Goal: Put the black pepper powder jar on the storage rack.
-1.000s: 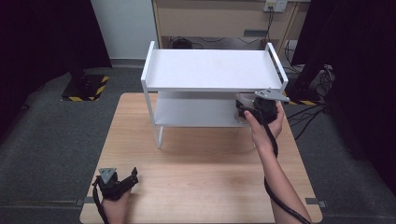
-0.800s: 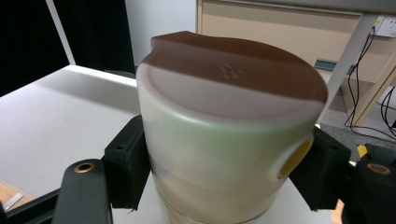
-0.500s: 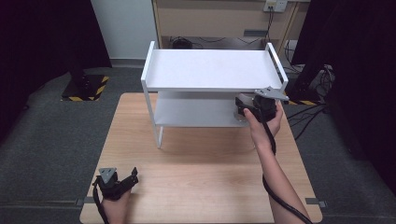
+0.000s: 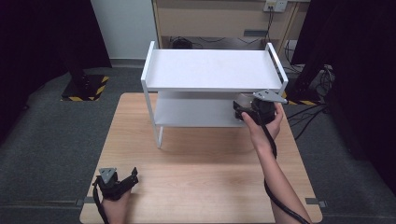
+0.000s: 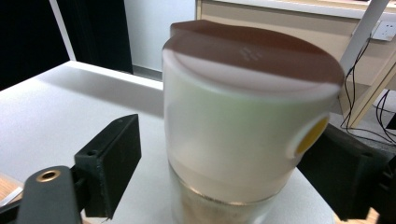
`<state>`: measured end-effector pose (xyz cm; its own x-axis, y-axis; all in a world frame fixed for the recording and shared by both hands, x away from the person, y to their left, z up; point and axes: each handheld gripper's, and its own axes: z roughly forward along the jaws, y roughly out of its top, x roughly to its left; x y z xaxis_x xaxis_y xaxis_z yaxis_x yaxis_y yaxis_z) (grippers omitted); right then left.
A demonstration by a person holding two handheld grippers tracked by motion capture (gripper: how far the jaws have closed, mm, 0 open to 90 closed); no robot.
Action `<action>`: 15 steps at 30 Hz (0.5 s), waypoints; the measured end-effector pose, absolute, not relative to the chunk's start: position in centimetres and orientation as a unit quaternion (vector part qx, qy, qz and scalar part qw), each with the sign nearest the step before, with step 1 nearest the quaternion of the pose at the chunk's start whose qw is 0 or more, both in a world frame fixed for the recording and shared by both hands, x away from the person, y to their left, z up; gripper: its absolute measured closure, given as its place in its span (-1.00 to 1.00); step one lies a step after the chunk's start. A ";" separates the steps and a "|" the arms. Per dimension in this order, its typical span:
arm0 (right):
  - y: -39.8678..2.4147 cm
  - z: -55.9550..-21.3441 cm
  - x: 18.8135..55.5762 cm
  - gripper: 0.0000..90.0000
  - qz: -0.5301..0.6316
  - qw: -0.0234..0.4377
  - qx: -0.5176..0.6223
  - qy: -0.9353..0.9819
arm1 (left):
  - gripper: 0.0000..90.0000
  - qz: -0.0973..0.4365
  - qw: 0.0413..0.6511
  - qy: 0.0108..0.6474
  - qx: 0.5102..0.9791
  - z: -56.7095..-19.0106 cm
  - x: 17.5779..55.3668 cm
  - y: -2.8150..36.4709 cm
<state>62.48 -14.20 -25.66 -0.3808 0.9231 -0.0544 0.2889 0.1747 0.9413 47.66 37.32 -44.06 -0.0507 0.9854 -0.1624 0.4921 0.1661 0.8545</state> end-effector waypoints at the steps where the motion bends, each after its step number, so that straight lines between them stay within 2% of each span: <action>1: -14.2 -25.7 62.2 -0.66 0.465 0.341 0.440 0.688 | -0.81 0.313 0.394 0.653 0.566 -44.0 47.7 37.3; 15: -14.6 -26.2 59.0 -0.64 0.461 0.360 0.426 0.690 | -0.81 0.314 0.391 0.653 0.567 -44.0 47.7 37.2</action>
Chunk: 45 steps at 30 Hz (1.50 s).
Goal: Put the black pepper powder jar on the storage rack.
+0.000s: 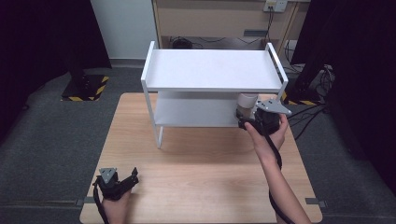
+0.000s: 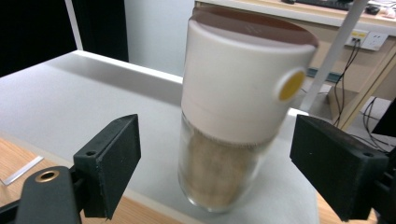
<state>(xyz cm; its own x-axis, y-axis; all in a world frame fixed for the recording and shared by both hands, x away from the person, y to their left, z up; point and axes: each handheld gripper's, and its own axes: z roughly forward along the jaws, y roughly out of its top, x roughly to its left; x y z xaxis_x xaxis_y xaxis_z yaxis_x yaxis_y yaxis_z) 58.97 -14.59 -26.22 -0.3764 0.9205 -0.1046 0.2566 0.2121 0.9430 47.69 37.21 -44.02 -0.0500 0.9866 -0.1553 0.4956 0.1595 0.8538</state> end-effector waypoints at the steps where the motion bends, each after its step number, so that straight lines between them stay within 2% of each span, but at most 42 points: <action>1: -14.6 -26.2 59.0 -0.64 0.461 0.360 0.426 0.690 | -0.81 0.314 0.391 0.653 0.567 -44.0 47.7 37.2; 14: -17.0 -29.6 52.8 -0.64 0.442 0.382 0.448 0.677 | -0.81 0.314 0.391 0.650 0.571 -44.0 47.7 37.2; 24: -19.3 -34.2 49.3 -0.64 0.396 0.361 0.497 0.682 | -0.81 0.313 0.388 0.649 0.574 -43.9 47.7 37.1; 45: -21.0 -38.0 47.3 -0.64 0.365 0.327 0.535 0.688 | -0.81 0.313 0.378 0.651 0.580 -43.7 48.0 36.8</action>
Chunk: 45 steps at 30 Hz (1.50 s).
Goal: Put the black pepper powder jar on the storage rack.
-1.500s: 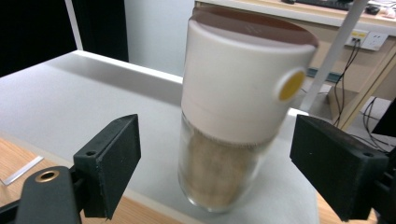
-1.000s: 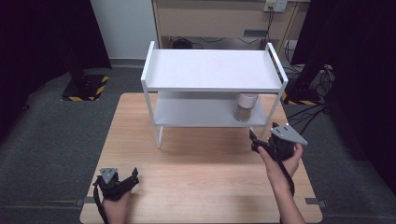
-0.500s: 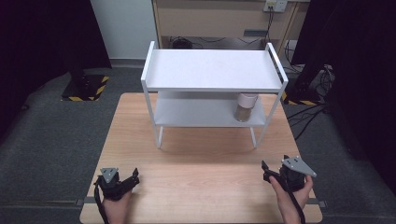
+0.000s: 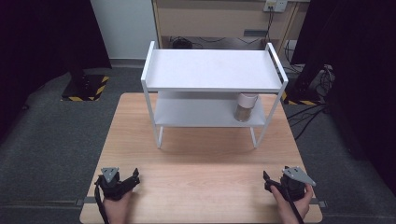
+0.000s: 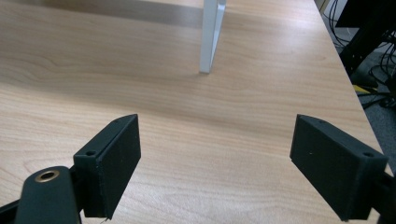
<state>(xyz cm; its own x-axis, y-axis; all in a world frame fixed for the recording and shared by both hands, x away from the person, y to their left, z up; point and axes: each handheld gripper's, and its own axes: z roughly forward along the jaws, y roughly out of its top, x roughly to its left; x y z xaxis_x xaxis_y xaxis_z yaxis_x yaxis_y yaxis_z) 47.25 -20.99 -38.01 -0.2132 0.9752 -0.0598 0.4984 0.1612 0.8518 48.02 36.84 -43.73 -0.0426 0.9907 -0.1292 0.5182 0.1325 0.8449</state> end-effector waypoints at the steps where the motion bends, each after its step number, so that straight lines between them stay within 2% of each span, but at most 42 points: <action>1: -21.0 -38.1 47.3 -0.64 0.361 0.327 0.537 0.689 | -0.81 0.313 0.378 0.651 0.580 -43.7 48.0 36.8; 23: -20.8 -40.7 47.5 -0.63 0.352 0.331 0.556 0.676 | -0.81 0.312 0.381 0.649 0.580 -43.8 48.0 36.9; 45: -21.0 -40.8 47.5 -0.63 0.358 0.329 0.560 0.671 | -0.81 0.314 0.382 0.650 0.577 -43.8 47.9 36.9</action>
